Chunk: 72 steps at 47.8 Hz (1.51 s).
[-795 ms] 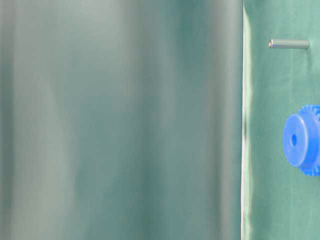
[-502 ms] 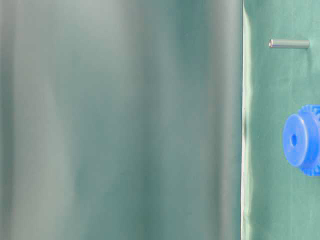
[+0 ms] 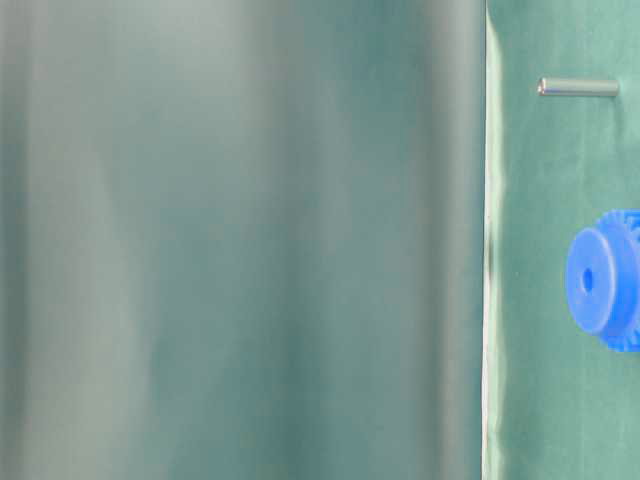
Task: Insert the shaft placed at a random location into the center hole of the medium gear at another random location.
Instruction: 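Move the right gripper left and down over the silver shaft, then close the right gripper on the silver shaft and lift it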
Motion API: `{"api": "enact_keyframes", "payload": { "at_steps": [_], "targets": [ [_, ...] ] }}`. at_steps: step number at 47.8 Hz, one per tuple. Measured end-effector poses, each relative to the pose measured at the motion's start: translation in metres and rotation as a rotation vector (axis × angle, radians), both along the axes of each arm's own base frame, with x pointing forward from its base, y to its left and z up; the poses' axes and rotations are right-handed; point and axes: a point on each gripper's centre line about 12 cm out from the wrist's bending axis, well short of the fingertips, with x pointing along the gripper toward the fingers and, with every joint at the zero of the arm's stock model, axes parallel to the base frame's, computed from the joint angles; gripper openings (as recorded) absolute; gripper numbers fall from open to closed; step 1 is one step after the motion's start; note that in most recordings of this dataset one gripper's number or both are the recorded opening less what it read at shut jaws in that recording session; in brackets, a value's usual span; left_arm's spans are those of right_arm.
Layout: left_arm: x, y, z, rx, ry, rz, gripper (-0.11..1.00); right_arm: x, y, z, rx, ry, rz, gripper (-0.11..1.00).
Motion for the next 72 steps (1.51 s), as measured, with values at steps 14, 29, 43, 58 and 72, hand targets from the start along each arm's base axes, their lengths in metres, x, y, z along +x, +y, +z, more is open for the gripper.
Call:
{"api": "enact_keyframes", "payload": {
  "at_steps": [14, 29, 43, 58, 72],
  "targets": [
    [0.0, 0.0, -0.001, -0.002, 0.009, 0.0, 0.0, 0.021, -0.021, -0.051, 0.021, 0.129, -0.068, 0.87],
    [0.0, 0.0, -0.001, 0.0, 0.014, 0.0, 0.0, 0.035, -0.041, -0.096, 0.041, 0.205, -0.128, 0.88],
    [0.0, 0.0, -0.002, 0.0, 0.018, -0.002, 0.0, 0.051, -0.047, -0.123, 0.053, 0.263, -0.131, 0.88],
    [0.001, 0.0, -0.004, 0.0, 0.037, 0.0, 0.0, 0.056, -0.048, -0.127, 0.056, 0.272, -0.132, 0.84],
    [0.001, 0.0, -0.004, 0.0, 0.038, 0.0, 0.0, 0.056, -0.049, -0.127, 0.056, 0.272, -0.133, 0.21]
  ]
}}
